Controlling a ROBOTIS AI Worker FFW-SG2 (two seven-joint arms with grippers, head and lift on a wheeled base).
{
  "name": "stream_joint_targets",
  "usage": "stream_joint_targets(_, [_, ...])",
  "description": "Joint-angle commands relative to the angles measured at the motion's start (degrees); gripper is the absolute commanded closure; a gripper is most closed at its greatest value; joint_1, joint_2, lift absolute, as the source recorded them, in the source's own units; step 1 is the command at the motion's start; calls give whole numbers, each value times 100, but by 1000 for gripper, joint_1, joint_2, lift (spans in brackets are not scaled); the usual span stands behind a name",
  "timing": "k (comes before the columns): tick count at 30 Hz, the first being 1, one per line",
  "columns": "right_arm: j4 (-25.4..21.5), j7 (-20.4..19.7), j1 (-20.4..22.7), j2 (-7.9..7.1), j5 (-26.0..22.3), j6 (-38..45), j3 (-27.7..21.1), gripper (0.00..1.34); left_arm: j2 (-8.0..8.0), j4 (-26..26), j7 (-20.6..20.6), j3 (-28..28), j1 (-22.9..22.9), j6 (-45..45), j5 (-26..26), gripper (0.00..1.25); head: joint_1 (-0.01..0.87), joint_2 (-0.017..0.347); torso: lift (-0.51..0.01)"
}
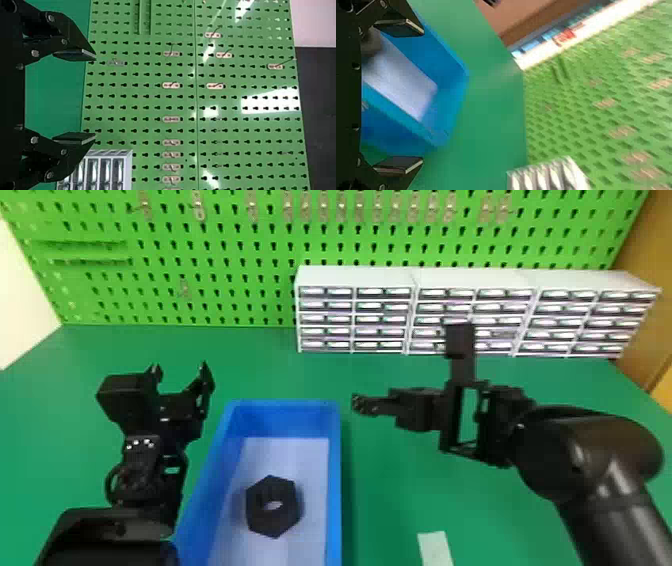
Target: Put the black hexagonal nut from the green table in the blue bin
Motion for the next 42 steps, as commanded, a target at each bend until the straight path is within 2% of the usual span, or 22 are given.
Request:
stream_joint_targets(1, [-40, -1, 154, 77, 295, -391, -443, 163, 0, 0, 0, -12, 9, 0, 0, 530, 657, 57, -95])
stream_joint_targets(6, [-76, -36, 312, 165, 559, -971, -742, 163, 0, 0, 0, -21, 9, 0, 0, 530, 657, 57, -95])
stream_joint_targets(11, [-84, -344, 541, 261, 568, -1639, -944, 163, 0, 9, 9, -30, 9, 0, 0, 530, 657, 57, -95])
stream_joint_targets(16, [-120, -739, 831, 446, 612, -2280, -1199, 163, 0, 9, 9, -47, 17, 0, 0, 530, 657, 57, -95])
stream_joint_targets(20, [-190, -977, 1006, 613, 823, -2649, -1410, 163, 0, 9, 9, -47, 26, 0, 9, 530, 657, 57, -95])
stream_joint_targets(25, [-199, -1170, 1156, 622, 1297, -3054, -1516, 163, 0, 0, 9, -74, 35, 0, 9, 530, 657, 57, -95])
stream_joint_targets(30, [-181, -1618, 1384, 648, 1622, -3546, -1577, 163, 0, 9, 18, -82, 44, 0, 18, 530, 657, 57, -95])
stream_joint_targets(37, [-23, -2251, 1657, 674, 1948, -4231, -1595, 163, 0, 9, 18, -91, 88, 0, 26, 530, 657, 57, -95])
stream_joint_targets(42, [153, -2576, 1797, 683, 1965, -4732, -1533, 163, 0, 0, 18, -109, 123, 0, 53, 530, 657, 57, -95])
